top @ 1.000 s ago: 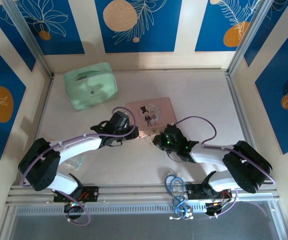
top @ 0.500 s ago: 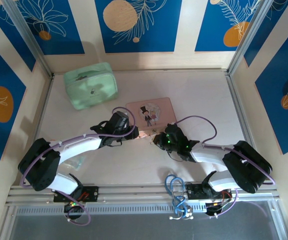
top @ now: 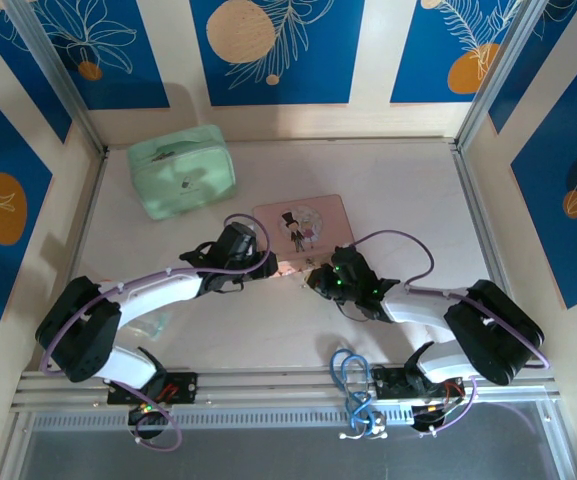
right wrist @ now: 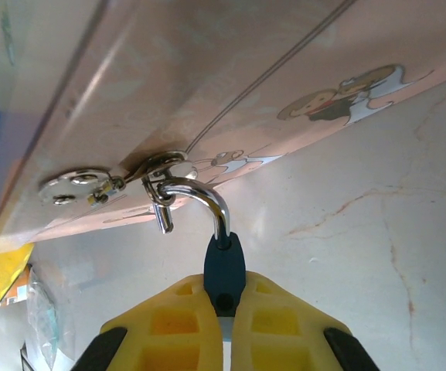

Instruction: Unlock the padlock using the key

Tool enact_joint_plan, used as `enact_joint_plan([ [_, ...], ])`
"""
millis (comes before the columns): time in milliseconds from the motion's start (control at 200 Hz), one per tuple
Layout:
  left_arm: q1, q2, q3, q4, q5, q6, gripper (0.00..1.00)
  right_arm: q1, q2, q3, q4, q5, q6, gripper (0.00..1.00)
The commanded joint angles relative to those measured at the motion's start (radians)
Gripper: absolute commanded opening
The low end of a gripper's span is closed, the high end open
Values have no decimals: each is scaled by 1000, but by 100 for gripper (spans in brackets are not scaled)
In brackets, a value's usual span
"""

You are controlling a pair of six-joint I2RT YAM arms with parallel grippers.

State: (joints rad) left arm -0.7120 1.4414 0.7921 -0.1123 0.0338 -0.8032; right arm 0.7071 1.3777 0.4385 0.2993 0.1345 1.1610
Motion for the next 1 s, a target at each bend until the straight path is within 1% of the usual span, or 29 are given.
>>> enact_joint_plan([
  [0, 36, 2, -16, -54, -45, 18, 50, 21, 23, 3, -51, 17, 28, 0],
  [120, 39, 1, -21, -52, -45, 19, 50, 13, 20, -37, 13, 42, 76, 0],
  [275, 41, -5, -38, -50, -44, 16, 50, 3, 9, -70, 46, 98, 103, 0],
  [410, 42, -9, -56, -37, -43, 9, 50, -15, 8, -98, 95, 94, 112, 0],
  [525, 43, -3, -66, -24, -36, 4, 50, -15, 29, -84, 112, 77, 100, 0],
  [790, 46, -2, -65, -24, -34, 8, 50, 16, 80, 25, -35, 86, 66, 0],
  [995, 54, -7, -78, -15, -32, 8, 50, 29, 71, 36, -82, 114, 67, 0],
])
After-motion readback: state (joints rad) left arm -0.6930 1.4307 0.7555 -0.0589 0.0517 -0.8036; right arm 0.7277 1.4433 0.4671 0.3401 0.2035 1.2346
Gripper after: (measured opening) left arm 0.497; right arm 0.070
